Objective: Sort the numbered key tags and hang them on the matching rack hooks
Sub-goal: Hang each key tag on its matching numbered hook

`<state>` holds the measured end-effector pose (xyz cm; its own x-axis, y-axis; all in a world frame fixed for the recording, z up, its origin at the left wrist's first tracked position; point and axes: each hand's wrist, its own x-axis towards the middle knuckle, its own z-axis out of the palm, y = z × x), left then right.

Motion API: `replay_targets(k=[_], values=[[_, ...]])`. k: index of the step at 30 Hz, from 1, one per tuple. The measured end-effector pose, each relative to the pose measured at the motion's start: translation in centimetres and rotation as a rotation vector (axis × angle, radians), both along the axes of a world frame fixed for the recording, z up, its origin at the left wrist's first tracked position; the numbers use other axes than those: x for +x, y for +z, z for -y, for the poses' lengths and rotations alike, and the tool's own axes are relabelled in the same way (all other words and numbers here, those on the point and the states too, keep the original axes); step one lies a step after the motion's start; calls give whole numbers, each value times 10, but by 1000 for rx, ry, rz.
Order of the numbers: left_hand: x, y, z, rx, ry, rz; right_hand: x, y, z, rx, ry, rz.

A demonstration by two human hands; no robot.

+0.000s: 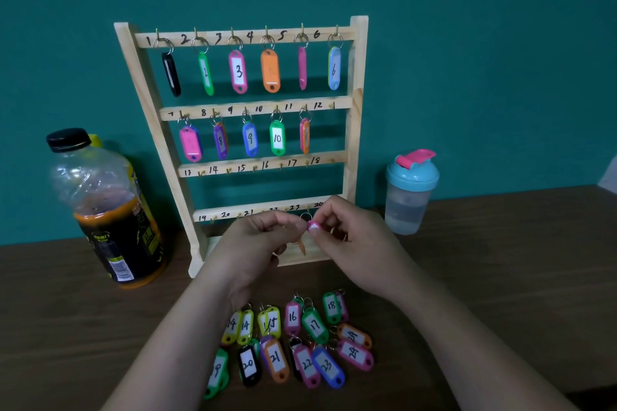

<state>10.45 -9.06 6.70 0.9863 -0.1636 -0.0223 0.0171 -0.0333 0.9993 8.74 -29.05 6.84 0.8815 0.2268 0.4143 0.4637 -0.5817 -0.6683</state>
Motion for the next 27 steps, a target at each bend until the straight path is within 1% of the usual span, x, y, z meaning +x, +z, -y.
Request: replay_targets(k=[3, 6, 9, 11, 13, 15, 17, 21, 27], values=[[-5, 2, 4, 135, 1, 164, 0, 0, -1, 58, -6, -27], [-9, 5, 9, 253, 15, 304, 1, 1, 0, 93, -24, -13], [-9, 7, 11, 271, 86, 373, 4, 7, 2, 125, -68, 22], [-9, 11, 13, 243, 115, 381, 8, 14, 4, 182, -112, 42], [-8, 14, 13, 210, 129, 372, 14, 25, 7, 289, -158, 74], [-6, 14, 11, 207, 143, 365, 23, 42, 9, 379, -200, 149], [-5, 14, 10, 224, 153, 361, 32, 61, 9, 426, -240, 230], [-7, 15, 10, 272, 166, 381, 50, 95, 5, 461, -292, 318], [-10, 19, 9, 227, 159, 357, 67, 108, -1, 452, -332, 308]])
